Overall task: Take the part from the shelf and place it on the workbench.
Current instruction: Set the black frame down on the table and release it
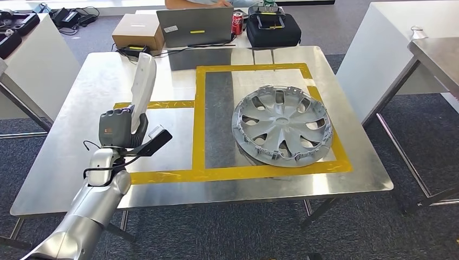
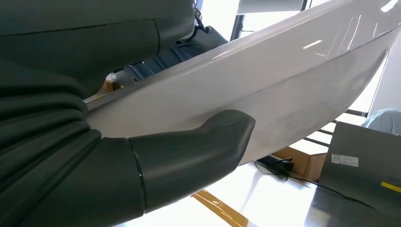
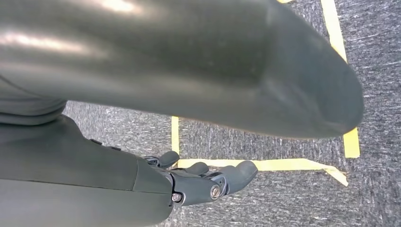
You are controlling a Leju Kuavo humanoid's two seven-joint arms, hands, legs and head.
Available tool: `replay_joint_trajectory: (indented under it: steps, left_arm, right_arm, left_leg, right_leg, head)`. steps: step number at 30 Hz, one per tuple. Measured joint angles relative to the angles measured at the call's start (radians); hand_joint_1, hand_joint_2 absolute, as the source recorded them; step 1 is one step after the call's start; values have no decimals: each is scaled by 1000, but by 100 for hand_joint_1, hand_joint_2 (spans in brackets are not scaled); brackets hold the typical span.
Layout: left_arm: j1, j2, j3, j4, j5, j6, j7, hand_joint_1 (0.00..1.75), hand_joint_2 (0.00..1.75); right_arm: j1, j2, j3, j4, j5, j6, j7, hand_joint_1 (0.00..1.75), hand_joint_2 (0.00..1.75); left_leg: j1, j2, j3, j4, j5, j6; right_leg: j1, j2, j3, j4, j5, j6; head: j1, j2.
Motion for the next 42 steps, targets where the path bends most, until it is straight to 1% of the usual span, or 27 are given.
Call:
replay_joint_trajectory:
  steps: [3, 7, 8, 12, 22, 26, 31, 33, 35, 36, 37, 38, 39, 40, 41, 42]
  left_arm:
    - [-1, 1, -2, 15, -9, 10, 5, 175, 175]
    - [-1, 3, -2, 24, -24, 31, 13, 0, 175]
    - [-1, 3, -2, 24, -29, 39, 16, 0, 175]
    - [0, 6, -2, 24, -58, 55, 37, 0, 0]
    - [4, 7, -1, 19, -117, 67, 68, 0, 0]
    - [13, 7, -2, 4, -122, 70, 90, 0, 0]
    - [23, 6, -2, -15, -124, 70, 93, 0, 0]
    - [25, 7, -2, -21, -125, 70, 93, 0, 0]
    - [29, 5, -2, -32, -125, 70, 93, 0, 0]
    - [30, 4, -2, -40, -125, 70, 93, 0, 0]
    - [32, 3, -2, -46, -125, 70, 93, 0, 0]
    - [34, 2, -2, -51, -125, 70, 93, 0, 0]
    - [38, 2, -2, -54, -125, 70, 93, 0, 0]
    - [42, 2, -2, -56, -125, 69, 93, 0, 0]
    - [47, 1, -2, -57, -125, 68, 93, 0, 0]
    - [50, 1, -2, -59, -125, 67, 94, 0, 0]
  right_arm:
    - [0, 0, 0, 0, 1, 0, 0, 0, 0]
    - [0, 0, 0, 0, 4, 0, 0, 0, 0]
    - [0, 0, 0, 0, 7, 0, -1, 0, 0]
    - [0, 1, 0, 0, 14, 0, -1, 0, 0]
    - [0, 2, 0, 0, 14, 0, 2, 0, 0]
    - [0, 2, 0, 0, 13, 0, 5, 0, 0]
    - [0, 2, 0, 0, 12, 0, 7, 0, 0]
    - [0, 3, 0, 0, 13, 1, 7, 0, 0]
    - [-1, 4, 0, 0, 13, 2, 8, 0, 0]
    - [-1, 4, 0, 0, 13, 3, 8, 0, 0]
    - [-2, 4, 0, 0, 13, 3, 9, 0, 0]
    - [-1, 3, 0, 0, 13, 3, 9, 0, 0]
    - [-1, 3, 0, 0, 13, 3, 9, 0, 0]
    - [0, 3, 0, 0, 13, 4, 10, 0, 0]
    - [1, 3, 0, 0, 13, 4, 10, 0, 0]
    - [1, 3, 0, 0, 14, 4, 10, 0, 0]
  left_leg:
    - [0, 0, 0, 0, 0, 0]
    - [0, 0, 0, 0, 0, 0]
    - [0, 0, 0, -1, 0, 0]
    - [0, 0, 0, -1, 0, 0]
    - [0, 0, 0, -1, 0, 0]
    - [0, 0, 0, -1, 0, 0]
    - [0, 0, 0, -1, 0, 0]
    - [-3, -1, 0, 0, 0, 5]
    - [2, 1, 5, -13, 7, 12]
    - [7, 2, 8, -21, 13, 15]
    - [11, 4, 9, -27, 16, 16]
    - [11, 5, 9, -28, 18, 17]
    - [12, 7, 7, -27, 18, 18]
    - [12, 7, 5, -25, 18, 17]
    - [14, 8, 3, -23, 18, 14]
    - [17, 8, 2, -19, 18, 10]
  right_leg:
    - [0, 0, 0, 0, 0, 0]
    - [0, 0, 0, 0, 0, 0]
    - [0, 0, 0, 0, 0, 0]
    - [0, 0, 0, 0, 0, 0]
    - [0, 0, 0, 0, 0, 0]
    - [0, 0, 0, 0, 0, 0]
    - [0, 0, 0, 0, 0, 0]
    - [-3, 0, 1, -5, 3, 5]
    - [-4, -1, 0, -2, -1, 12]
    - [-3, 0, -10, 19, -15, 14]
    - [-3, 0, -31, 61, -39, 16]
    - [-4, 0, -63, 122, -68, 18]
    - [-7, 0, -101, 194, -97, 21]
    - [-11, 0, -135, 253, -112, 24]
    - [-14, 0, -156, 285, -111, 28]
    - [-18, 0, -158, 274, -88, 31]
  head:
    - [0, 0]
    - [0, 0]
    - [0, 0]
    - [0, 0]
    - [0, 0]
    - [0, 0]
    - [0, 0]
    - [0, 0]
    - [0, 0]
    - [1, 0]
    - [2, 0]
    - [3, 0]
    - [4, 0]
    - [4, 0]
    - [4, 0]
    - [4, 0]
